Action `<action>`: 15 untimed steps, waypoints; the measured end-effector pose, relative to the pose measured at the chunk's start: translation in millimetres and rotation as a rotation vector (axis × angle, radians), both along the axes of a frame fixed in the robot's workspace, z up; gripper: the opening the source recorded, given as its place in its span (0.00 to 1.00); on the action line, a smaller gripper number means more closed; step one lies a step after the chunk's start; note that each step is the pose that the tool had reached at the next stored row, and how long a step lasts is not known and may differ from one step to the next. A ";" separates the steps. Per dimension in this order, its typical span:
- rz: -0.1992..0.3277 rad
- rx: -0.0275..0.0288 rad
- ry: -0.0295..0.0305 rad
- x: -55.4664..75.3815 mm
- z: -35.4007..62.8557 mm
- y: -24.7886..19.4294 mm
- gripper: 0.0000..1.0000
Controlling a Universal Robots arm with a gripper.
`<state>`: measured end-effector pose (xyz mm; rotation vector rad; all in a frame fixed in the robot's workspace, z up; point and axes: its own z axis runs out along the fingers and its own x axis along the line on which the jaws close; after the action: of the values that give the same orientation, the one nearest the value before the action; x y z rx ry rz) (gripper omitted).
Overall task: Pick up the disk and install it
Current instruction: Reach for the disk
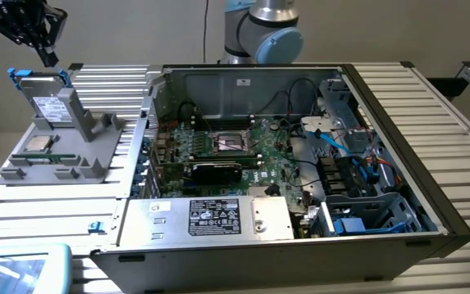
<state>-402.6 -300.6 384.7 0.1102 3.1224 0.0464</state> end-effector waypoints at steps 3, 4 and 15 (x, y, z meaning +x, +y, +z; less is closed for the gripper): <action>0.000 -0.0001 0.0004 -9.8 0.0 5.1 0.11; 0.000 0.0000 0.0005 -13.0 0.0 6.7 0.11; 0.000 0.0000 0.0054 -47.0 0.0 28.2 0.11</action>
<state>-449.6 -272.4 384.7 0.1108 3.1279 0.0461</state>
